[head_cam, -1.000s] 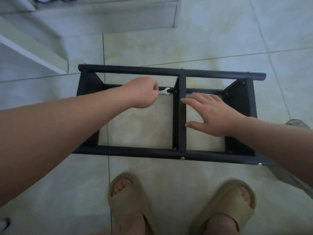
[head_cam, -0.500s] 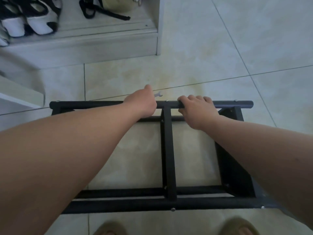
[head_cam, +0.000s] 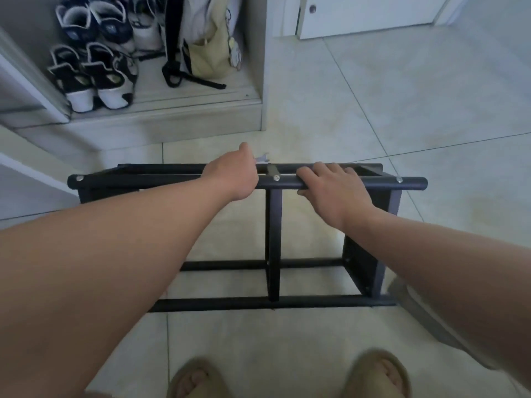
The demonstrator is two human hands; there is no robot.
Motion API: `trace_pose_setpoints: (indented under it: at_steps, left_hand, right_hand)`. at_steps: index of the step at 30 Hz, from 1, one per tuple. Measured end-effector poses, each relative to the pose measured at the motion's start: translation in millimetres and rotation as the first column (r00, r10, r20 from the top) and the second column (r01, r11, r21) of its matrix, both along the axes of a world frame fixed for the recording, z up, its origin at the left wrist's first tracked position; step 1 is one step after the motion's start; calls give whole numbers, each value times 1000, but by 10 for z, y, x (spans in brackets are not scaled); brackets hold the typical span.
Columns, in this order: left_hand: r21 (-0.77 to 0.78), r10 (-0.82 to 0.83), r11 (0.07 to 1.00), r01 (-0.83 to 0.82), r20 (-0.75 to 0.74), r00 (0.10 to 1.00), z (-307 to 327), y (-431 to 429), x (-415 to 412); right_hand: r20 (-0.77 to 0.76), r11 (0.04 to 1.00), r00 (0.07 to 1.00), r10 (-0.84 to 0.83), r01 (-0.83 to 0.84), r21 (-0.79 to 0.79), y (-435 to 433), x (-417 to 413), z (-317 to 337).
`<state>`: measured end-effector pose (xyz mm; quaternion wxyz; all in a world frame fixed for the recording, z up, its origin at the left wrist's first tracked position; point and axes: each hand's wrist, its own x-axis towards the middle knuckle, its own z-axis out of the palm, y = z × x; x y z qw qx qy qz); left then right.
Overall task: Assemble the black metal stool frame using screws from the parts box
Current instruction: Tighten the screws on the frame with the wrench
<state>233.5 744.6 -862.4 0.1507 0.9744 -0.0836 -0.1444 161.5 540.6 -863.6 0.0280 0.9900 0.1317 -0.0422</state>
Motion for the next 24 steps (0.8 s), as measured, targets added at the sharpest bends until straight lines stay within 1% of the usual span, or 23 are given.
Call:
trace_pose_setpoints:
  at_steps: [3, 5, 7, 9, 11, 15, 17, 21, 24]
  left_hand:
    - [37, -10, 999, 14, -91, 996, 223, 54, -318]
    - [73, -24, 997, 37, -173, 985, 261, 93, -595]
    - [66, 7, 998, 9, -233, 972, 220, 138, -897]
    - [46, 42, 998, -31, -260, 965, 170, 177, -1195]
    - [27, 71, 997, -66, -270, 960, 125, 191, -1457]
    - [-5, 102, 994, -106, -208, 973, 91, 173, -1885]
    - [-23, 96, 995, -102, -190, 977, 98, 129, -2062]
    - [-52, 79, 994, -91, -202, 976, 173, 31, -2351]
    - [-59, 69, 995, -84, -218, 974, 213, -13, -2544]
  right_hand:
    - [-47, 1000, 999, 5, -4, 14, 81, -421, 203]
    - [-89, 1000, 996, 12, -11, 16, 139, -761, 231]
    - [-129, 1000, 991, 18, -15, 26, 199, -1104, 189]
    - [-151, 999, 988, 11, -6, 39, 254, -1423, 118]
    - [-153, 998, 988, -12, 21, 55, 278, -1675, 53]
    - [-167, 995, 985, -43, 57, 79, 250, -2035, 39]
    - [-200, 994, 978, -53, 70, 79, 208, -2175, 72]
    - [-265, 994, 961, -76, 93, 50, 100, -2401, 177]
    - [-361, 987, 927, -104, 141, 79, 50, -2498, 266]
